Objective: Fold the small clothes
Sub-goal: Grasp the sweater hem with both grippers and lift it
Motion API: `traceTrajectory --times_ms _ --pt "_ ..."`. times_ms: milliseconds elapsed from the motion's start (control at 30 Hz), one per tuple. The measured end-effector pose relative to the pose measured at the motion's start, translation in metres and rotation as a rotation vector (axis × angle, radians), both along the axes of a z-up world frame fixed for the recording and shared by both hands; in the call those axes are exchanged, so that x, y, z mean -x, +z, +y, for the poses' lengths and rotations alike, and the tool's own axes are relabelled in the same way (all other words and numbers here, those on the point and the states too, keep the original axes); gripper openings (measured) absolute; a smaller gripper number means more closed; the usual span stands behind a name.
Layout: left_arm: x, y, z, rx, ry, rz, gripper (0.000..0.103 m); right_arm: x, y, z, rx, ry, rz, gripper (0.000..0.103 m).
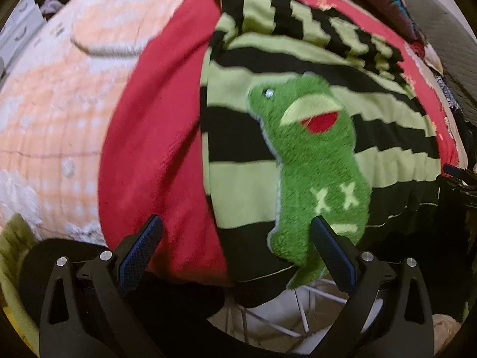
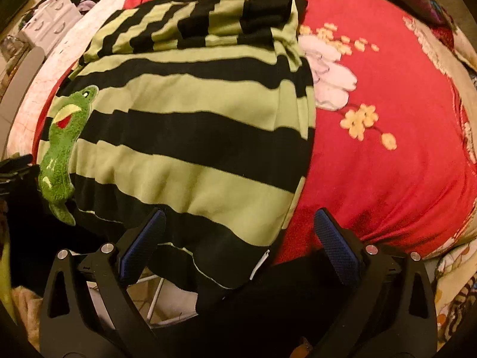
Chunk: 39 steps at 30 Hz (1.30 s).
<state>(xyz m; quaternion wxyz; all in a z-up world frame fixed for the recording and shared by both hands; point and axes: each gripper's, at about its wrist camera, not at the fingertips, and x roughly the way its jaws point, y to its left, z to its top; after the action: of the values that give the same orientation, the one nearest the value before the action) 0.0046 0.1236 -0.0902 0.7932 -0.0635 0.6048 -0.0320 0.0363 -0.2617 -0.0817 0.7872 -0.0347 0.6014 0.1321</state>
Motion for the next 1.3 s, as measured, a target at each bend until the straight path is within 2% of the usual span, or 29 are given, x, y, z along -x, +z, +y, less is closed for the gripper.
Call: traceTrajectory --times_ms 233,267,333,400,433,467,533,567,600,667,767,800,833,933,1033,1133,1233,1300 --pt "-0.001 -0.019 -0.001 0.061 -0.018 0.084 0.097 -0.001 -0.016 -0.001 -0.027 0.016 0.109 0.094" --pt "-0.001 -0.021 -0.002 0.078 -0.021 0.089 0.097 -0.001 -0.018 0.000 -0.034 0.024 0.121 0.091" --pt "-0.002 -0.023 -0.002 0.104 -0.024 0.095 0.097 -0.001 -0.023 0.000 -0.054 0.035 0.145 0.078" --pt "-0.001 -0.026 -0.005 0.125 -0.032 0.095 0.095 0.001 -0.024 -0.002 -0.081 0.027 0.146 0.059" --pt "-0.001 -0.026 -0.006 0.130 -0.038 0.090 0.087 0.002 -0.023 -0.004 -0.096 0.022 0.141 0.055" --pt "-0.001 -0.024 -0.007 0.134 -0.043 0.083 0.082 0.002 -0.022 -0.006 -0.112 0.021 0.138 0.044" --pt "0.000 -0.020 -0.011 0.142 -0.058 0.062 0.063 0.003 -0.019 -0.012 -0.155 0.011 0.131 0.029" --pt "0.001 -0.018 -0.012 0.143 -0.061 0.054 0.060 0.003 -0.018 -0.015 -0.183 0.008 0.126 0.015" --pt "0.001 -0.016 -0.012 0.143 -0.060 0.048 0.052 0.004 -0.015 -0.018 -0.220 0.003 0.116 0.008" --pt "0.000 -0.014 -0.007 0.160 -0.043 0.039 0.041 0.004 -0.009 -0.022 -0.271 0.003 0.098 0.005" --pt "0.001 -0.003 0.003 0.193 -0.003 -0.013 0.009 0.005 0.001 -0.027 -0.351 0.016 0.063 0.004" --pt "0.001 0.003 0.008 0.228 0.000 -0.046 0.005 0.005 0.005 -0.030 -0.384 0.017 0.046 0.004" --pt "0.002 0.011 0.011 0.254 0.005 -0.087 0.005 -0.006 0.009 -0.031 -0.414 0.017 0.034 0.004" --pt "-0.002 0.023 0.013 0.308 0.001 -0.139 0.005 -0.012 0.020 -0.037 -0.516 -0.002 -0.021 0.004" --pt "-0.009 0.028 0.015 0.338 0.002 -0.151 0.005 -0.025 0.030 -0.039 -0.588 -0.020 -0.067 0.004" --pt "-0.024 0.037 0.019 0.400 0.026 -0.181 0.005 -0.044 0.040 -0.044 -0.663 -0.043 -0.092 0.004" --pt "-0.046 0.048 0.022 0.427 0.061 -0.233 0.005 -0.071 0.049 -0.042 -0.681 -0.069 -0.135 0.004" --pt "-0.061 0.055 0.028 0.415 0.084 -0.266 0.005 -0.095 0.053 -0.045 -0.675 -0.095 -0.156 0.004"
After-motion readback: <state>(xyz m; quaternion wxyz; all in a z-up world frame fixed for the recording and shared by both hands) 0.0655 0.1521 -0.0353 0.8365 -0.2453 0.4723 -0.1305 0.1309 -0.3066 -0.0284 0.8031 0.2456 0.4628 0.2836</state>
